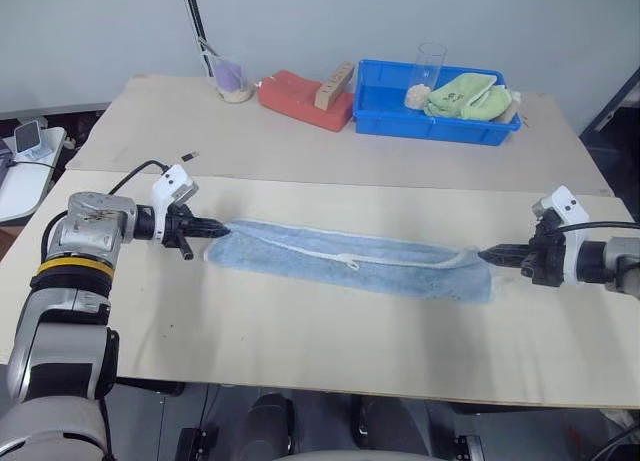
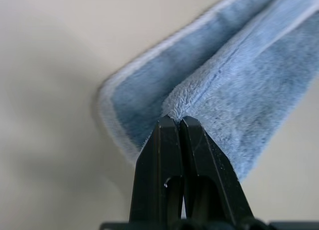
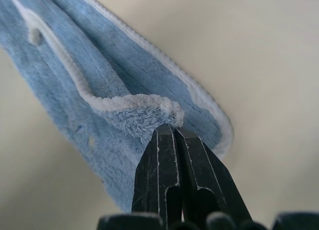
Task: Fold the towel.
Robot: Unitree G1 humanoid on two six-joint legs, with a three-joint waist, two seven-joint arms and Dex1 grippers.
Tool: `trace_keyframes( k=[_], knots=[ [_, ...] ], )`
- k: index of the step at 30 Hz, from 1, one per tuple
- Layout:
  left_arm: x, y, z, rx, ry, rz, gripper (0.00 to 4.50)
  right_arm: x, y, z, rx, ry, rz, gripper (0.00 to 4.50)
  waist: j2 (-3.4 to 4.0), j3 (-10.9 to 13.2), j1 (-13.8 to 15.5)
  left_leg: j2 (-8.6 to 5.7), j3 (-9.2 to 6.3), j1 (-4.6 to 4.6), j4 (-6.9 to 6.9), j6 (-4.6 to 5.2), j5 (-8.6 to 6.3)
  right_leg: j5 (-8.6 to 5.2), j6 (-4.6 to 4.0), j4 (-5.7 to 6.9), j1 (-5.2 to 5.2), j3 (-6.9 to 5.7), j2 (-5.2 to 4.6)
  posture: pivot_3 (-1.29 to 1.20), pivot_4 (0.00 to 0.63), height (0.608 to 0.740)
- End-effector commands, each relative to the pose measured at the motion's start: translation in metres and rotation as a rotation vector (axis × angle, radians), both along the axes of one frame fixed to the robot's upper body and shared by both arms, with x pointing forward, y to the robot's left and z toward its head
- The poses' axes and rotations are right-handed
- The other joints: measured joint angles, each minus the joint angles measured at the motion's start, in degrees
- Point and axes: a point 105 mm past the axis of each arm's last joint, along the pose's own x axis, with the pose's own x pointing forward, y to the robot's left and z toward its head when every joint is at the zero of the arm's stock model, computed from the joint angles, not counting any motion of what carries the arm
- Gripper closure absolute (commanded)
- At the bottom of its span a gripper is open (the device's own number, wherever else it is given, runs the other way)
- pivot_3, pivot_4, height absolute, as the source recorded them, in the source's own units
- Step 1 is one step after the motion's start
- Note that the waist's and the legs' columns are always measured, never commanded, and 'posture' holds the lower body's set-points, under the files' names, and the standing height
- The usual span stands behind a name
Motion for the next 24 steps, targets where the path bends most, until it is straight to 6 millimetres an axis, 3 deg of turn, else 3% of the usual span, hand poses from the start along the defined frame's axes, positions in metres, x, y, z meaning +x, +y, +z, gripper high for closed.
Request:
trace_keyframes(
  k=[1, 5, 10, 11, 15, 18, 22, 24],
  knots=[
    [0.011, 0.000, 0.012, 0.021, -0.089, 0.015, 4.19, 0.005, -0.004, 0.007, -0.019, -0.032, -0.044, 4.49, 0.00, 0.00, 0.00, -0.01, 0.00, 0.00, 0.00, 0.00, 0.00, 0.00, 0.00, 0.00, 0.00, 0.00, -0.01, 0.00, 0.150, 0.675],
    [0.015, -0.003, 0.014, 0.018, -0.120, 0.014, 2.67, 0.012, -0.009, 0.007, -0.029, -0.055, -0.107, 4.50, 0.00, 0.00, -0.07, 0.00, -0.01, -0.02, 0.00, 0.00, 0.00, 0.00, 0.00, 0.01, 0.00, -0.01, -0.01, 0.00, 0.150, 0.675],
    [0.018, -0.003, 0.015, 0.023, -0.146, 0.018, 0.26, 0.018, -0.013, 0.010, -0.044, -0.093, -0.146, 2.82, 0.00, 0.00, -0.16, -0.01, -0.02, -0.06, 0.01, 0.00, 0.00, 0.01, 0.00, 0.01, -0.02, -0.01, -0.02, 0.00, 0.150, 0.675],
    [0.019, -0.003, 0.016, 0.026, -0.163, 0.025, 0.00, 0.020, -0.016, 0.012, -0.047, -0.114, -0.165, 2.49, 0.00, 0.00, -0.19, -0.01, -0.02, -0.06, 0.01, 0.00, 0.00, 0.01, 0.00, 0.00, -0.02, -0.01, -0.02, 0.00, 0.150, 0.675],
    [0.029, 0.009, 0.030, 0.096, -0.316, 0.080, 0.00, 0.028, -0.027, 0.030, -0.079, -0.230, -0.221, 1.10, 0.00, 0.00, -0.32, -0.01, -0.05, -0.08, 0.02, 0.00, 0.00, 0.01, 0.00, 0.01, -0.03, -0.02, -0.02, 0.00, 0.150, 0.675],
    [0.024, 0.009, 0.035, 0.122, -0.371, 0.020, 0.00, 0.023, -0.019, 0.035, -0.106, -0.281, -0.143, 0.07, 0.00, 0.00, -0.31, 0.00, -0.06, -0.11, 0.00, 0.00, 0.00, 0.01, 0.01, 0.00, -0.04, -0.04, -0.03, 0.00, 0.150, 0.675],
    [0.005, -0.003, 0.037, 0.077, -0.379, -0.121, 0.00, 0.007, 0.005, 0.033, -0.132, -0.320, 0.042, 0.03, 0.00, 0.00, -0.36, 0.00, -0.06, -0.11, -0.01, 0.00, 0.00, 0.00, 0.03, 0.01, -0.04, -0.04, -0.03, 0.00, 0.150, 0.675],
    [-0.002, -0.004, 0.030, 0.142, -0.390, -0.181, 0.00, -0.001, 0.013, 0.030, -0.137, -0.306, 0.103, 0.03, 0.01, 0.00, -0.37, 0.01, -0.06, -0.11, 0.01, 0.00, 0.00, 0.00, 0.03, 0.02, -0.05, -0.04, -0.04, 0.00, 0.150, 0.675]
  ],
)
